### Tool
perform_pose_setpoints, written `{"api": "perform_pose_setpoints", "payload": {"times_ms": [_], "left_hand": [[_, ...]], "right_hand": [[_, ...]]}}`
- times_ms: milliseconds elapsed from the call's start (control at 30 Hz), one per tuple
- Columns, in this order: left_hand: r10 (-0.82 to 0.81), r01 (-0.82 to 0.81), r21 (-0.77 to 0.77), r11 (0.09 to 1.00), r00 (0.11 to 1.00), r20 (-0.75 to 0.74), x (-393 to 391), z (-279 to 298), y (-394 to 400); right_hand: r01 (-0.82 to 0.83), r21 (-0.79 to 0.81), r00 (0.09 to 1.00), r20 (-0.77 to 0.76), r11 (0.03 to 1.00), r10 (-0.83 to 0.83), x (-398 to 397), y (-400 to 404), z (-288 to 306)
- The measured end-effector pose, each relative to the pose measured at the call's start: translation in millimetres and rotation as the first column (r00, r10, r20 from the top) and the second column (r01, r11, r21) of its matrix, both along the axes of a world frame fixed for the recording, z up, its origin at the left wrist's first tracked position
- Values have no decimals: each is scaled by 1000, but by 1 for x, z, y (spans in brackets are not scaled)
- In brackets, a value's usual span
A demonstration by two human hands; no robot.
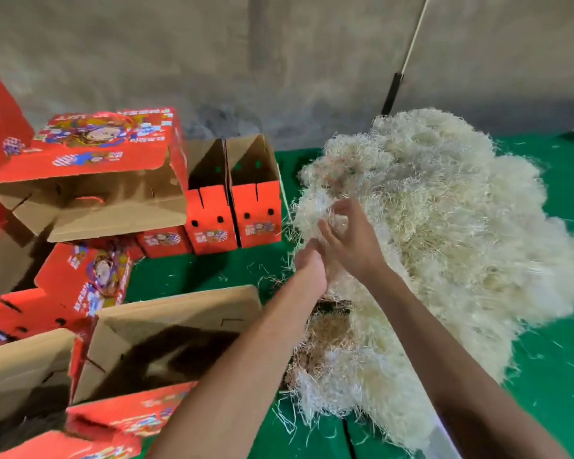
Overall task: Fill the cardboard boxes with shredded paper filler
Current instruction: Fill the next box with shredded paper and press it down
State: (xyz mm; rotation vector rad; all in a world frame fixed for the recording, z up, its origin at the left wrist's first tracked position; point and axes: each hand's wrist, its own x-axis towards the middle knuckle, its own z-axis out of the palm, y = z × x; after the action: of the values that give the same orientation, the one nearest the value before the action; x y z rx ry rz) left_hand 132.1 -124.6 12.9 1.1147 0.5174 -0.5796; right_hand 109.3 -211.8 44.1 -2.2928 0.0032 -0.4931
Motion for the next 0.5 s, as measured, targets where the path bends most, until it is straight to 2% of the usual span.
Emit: {"api": "perform_pose_setpoints", "payload": {"times_ms": [67, 133, 200, 267, 333, 433, 500], "left_hand": [[49, -43, 319, 947, 999, -12, -15, -39, -7], [-10, -55, 464, 884, 991, 136, -39, -71, -5], [-76, -36, 501, 865, 977, 200, -69, -98, -2], [-135, 63, 545, 836, 987, 93, -99, -119, -3], [-261, 228, 605, 763, 965, -35, -126, -126, -3], [-219, 88, 620, 780, 966, 137, -145, -139, 2], [-185, 57, 589, 806, 970, 158, -151, -144, 3]], "right_hand": [[12, -16, 995, -104, 1000, -13, -19, -13, -35], [40, 27, 990, -139, 999, -36, -48, -21, -69], [106, 45, 982, -159, 993, -98, -81, -23, -102], [182, -19, 970, -161, 983, -183, -111, -22, -132], [239, -150, 954, -148, 959, -260, -138, -20, -153], [281, -301, 934, -131, 911, -332, -175, -18, -178], [235, -342, 928, -200, 910, -314, -194, -13, -194]]}}
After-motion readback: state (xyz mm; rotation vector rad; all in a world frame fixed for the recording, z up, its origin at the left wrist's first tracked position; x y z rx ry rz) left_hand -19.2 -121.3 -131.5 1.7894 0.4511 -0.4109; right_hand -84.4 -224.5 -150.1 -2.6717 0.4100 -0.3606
